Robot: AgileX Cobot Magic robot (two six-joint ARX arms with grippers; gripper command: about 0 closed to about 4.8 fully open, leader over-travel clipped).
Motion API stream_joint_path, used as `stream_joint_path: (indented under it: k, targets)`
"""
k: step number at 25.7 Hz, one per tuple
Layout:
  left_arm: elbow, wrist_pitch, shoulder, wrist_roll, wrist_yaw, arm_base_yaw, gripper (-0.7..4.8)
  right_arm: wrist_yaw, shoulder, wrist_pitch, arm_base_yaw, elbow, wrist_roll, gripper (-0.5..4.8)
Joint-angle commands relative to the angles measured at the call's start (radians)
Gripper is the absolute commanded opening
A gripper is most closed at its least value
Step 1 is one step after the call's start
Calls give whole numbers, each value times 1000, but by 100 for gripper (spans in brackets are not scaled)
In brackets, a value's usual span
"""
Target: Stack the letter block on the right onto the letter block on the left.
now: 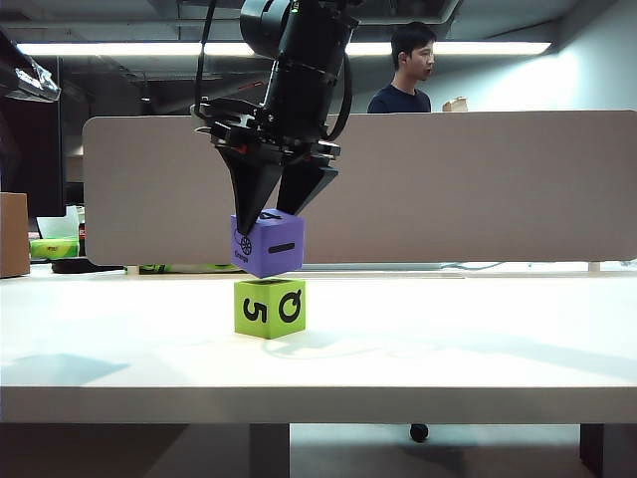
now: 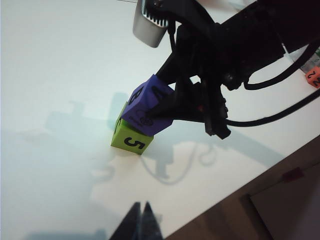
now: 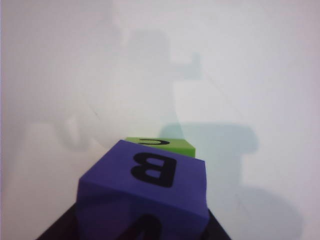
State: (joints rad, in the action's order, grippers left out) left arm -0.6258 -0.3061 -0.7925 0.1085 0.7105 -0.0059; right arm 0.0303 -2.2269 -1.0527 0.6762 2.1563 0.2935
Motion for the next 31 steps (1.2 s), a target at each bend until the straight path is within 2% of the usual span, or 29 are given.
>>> stream_joint_path:
  k: [1,7,8,10,17,23,25,26,28,31]
  targets:
    - [-7,8,2,-4,-18,6,-4,-10,-7,-16,2,4,4,269]
    - [-7,8,2,-4,-18,6,-5,-27,-8,-25,1,4,18,278]
    - [-7,8,3,-4,-18,6,-4,-42,-8,-25,1,4,19,330]
    - [-7,8,2,-4,-18,6,-4,-55,-8,-24,1,5,19,391]
    - [-7,7,2,-4,-18,6,-5,-62,-7,-20,2,6,19,392]
    - [-7,-10,3,-4,-14,6,-5,-196,6,4,33,108,8,389]
    - [-7,-52,3,-4,-18,6,-4,-194,32,33,56,175,-7,248]
    - [-7,-42,2,-3,-18,6,-5,-186,66,56,69,191,-39,19]
    - [-7,-32,2,18,-27,6,1,-190,106,87,88,190,-97,-9]
    - [-7,-27,3,38,-112,7,3,-185,156,106,112,190,-122,-9]
